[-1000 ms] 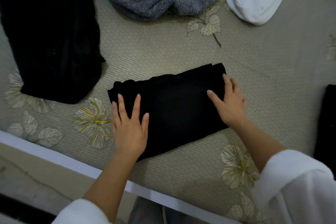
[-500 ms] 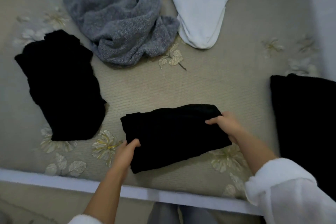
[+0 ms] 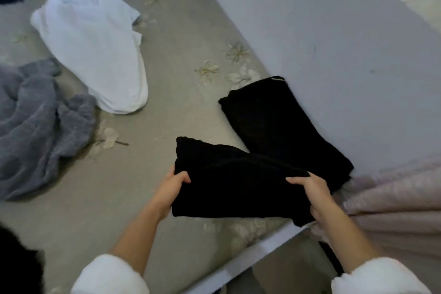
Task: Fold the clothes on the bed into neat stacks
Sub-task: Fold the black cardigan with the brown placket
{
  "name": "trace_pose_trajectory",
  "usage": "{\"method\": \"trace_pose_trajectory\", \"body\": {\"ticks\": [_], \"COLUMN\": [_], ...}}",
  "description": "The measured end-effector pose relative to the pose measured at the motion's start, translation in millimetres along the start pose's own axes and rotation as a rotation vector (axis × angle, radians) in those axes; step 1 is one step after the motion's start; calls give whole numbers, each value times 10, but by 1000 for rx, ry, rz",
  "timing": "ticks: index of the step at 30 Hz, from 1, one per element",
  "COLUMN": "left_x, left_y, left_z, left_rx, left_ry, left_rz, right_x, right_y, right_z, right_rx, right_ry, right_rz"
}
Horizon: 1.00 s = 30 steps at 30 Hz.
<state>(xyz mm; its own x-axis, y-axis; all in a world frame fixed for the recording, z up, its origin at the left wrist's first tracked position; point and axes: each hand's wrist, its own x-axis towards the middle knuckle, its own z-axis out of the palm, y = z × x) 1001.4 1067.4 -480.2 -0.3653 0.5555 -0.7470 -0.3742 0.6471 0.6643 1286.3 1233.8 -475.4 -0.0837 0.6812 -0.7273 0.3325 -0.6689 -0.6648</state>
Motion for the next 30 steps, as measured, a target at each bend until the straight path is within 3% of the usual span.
{"method": "trace_pose_trajectory", "body": {"ticks": [9, 14, 16, 19, 20, 23, 25, 27, 30], "left_x": [815, 1207, 1411, 1705, 1751, 1788, 1830, 1872, 1885], "left_y": [1714, 2364, 2386, 2030, 1849, 1361, 1119, 933, 711], "left_z": [1485, 1962, 2007, 2006, 2012, 2077, 2127, 2121, 2005], "left_rx": [448, 547, 623, 995, 1106, 1286, 1417, 1523, 1530], "left_ry": [-251, -207, -108, 222, 250, 141, 25, -92, -138], "left_rz": [241, 400, 504, 611, 587, 628, 674, 565, 278], "right_x": [471, 754, 838, 910, 928, 993, 1036, 1098, 1212], "right_y": [-259, -301, -221, -44, 2, 50, 25, 8, 77], "right_z": [-623, -692, -630, -472, -421, -314, -256, -212, -219], "right_rx": [467, 638, 618, 443, 369, -78, -472, -749, -954], "right_ry": [324, 367, 337, 331, 363, 485, 483, 317, 4], "right_rz": [-7, -2, 37, 147, 169, 77, -134, -306, -313]}}
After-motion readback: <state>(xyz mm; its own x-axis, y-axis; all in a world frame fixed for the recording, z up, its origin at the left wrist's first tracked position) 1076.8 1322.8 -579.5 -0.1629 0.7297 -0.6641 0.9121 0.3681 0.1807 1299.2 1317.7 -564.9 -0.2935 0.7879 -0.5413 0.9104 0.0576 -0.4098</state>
